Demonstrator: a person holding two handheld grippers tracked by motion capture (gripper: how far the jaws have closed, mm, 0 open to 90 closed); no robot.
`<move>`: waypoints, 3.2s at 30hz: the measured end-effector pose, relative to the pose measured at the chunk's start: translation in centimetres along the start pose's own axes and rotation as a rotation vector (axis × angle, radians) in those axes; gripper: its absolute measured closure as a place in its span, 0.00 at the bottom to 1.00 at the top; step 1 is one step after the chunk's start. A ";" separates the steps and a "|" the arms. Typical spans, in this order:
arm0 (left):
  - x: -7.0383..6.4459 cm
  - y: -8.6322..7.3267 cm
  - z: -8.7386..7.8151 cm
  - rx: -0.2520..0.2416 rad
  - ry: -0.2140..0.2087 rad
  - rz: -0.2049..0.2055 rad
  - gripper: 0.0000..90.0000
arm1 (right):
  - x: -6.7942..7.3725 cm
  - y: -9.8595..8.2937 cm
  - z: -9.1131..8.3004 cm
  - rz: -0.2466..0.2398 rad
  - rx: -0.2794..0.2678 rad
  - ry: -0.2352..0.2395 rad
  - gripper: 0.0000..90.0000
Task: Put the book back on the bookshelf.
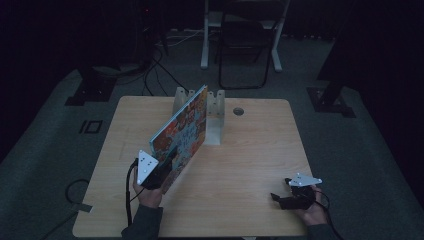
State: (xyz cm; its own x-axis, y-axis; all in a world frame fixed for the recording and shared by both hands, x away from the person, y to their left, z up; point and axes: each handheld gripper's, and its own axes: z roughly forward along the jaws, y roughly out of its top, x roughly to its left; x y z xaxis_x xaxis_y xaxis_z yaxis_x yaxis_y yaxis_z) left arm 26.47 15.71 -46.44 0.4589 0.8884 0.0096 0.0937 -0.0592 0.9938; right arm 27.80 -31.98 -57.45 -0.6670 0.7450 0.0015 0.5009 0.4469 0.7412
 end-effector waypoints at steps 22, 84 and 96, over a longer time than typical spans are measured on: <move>0.6 0.0 -0.1 -0.001 0.050 -0.005 0.90 | 0.0 0.0 0.0 0.001 0.000 0.001 0.15; 1.2 -0.3 0.2 0.009 0.165 -0.028 0.90 | 0.0 0.0 0.0 0.002 0.001 0.001 0.15; 1.0 -0.2 1.3 0.011 0.179 -0.020 0.90 | 0.0 0.0 0.0 0.001 0.000 0.001 0.15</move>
State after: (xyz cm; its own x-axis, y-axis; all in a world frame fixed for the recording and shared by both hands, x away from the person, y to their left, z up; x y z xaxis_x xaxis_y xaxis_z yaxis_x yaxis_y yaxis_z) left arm 28.11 16.04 -46.83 0.2923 0.9563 0.0105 0.1110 -0.0448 0.9928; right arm 27.81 -31.99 -57.44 -0.6669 0.7452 0.0026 0.5014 0.4461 0.7413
